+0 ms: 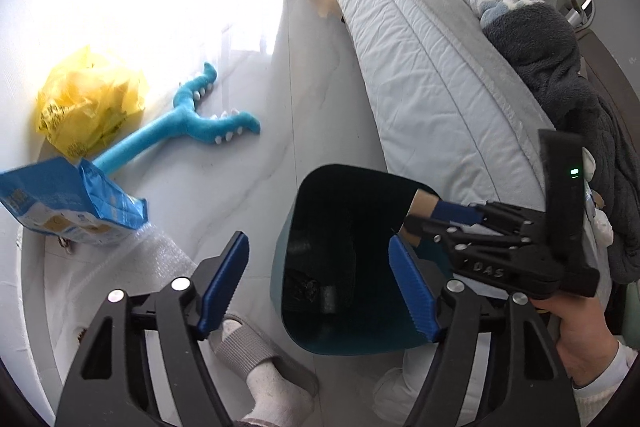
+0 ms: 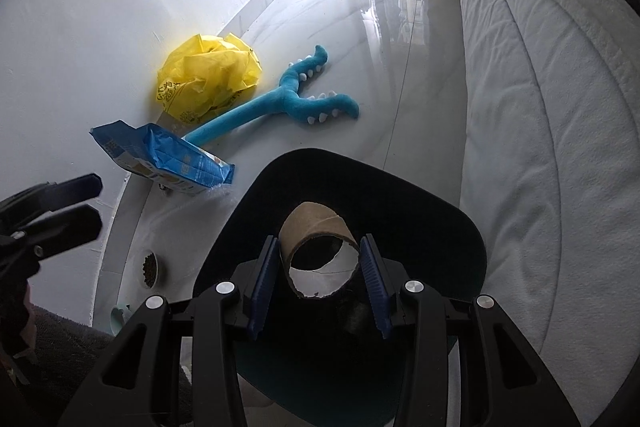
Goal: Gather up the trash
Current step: 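Open both grippers to drop the pack and tube into the bin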
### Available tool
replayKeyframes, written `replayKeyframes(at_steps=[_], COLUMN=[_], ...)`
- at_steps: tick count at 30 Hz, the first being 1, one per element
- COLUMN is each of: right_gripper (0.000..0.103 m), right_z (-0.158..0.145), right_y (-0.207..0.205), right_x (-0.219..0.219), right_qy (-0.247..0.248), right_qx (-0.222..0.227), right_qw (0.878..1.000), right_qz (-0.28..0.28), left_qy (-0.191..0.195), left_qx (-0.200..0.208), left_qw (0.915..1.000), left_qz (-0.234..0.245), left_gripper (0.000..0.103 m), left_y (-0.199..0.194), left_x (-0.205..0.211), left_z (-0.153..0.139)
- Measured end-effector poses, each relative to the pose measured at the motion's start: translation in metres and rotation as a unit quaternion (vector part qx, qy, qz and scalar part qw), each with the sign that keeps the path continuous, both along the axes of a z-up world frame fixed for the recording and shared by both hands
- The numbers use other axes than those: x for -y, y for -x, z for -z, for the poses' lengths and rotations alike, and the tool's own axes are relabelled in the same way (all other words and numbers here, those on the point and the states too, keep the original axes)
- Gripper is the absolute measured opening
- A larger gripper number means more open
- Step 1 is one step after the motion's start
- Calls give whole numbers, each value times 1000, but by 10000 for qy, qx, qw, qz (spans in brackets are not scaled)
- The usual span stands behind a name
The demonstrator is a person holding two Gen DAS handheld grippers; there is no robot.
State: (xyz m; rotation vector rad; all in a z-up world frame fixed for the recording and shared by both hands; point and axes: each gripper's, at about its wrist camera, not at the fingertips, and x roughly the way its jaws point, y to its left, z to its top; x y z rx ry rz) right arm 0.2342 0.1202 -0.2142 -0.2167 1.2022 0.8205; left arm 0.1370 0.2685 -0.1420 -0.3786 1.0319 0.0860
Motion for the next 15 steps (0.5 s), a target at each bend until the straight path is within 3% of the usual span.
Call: replayKeyframes(at_steps=[9, 11, 15], right_gripper=[44, 45, 58], right_z=[25, 28, 24], right_y=[6, 8, 11], right_x=[-6, -5, 0], right_qy=[406, 488, 522], right_qx=[-267, -306, -355], right_qw=[9988, 9983, 9979], right_qz=[-90, -115, -119], left_qy=[-499, -465, -599], left_qx=[694, 848, 1178], left_qw=[9962, 9952, 9911], left_qz=[162, 148, 156], left_gripper=[64, 62, 61], left_y=[5, 6, 7], left_x=[10, 11, 17], left_z=[-33, -41, -60])
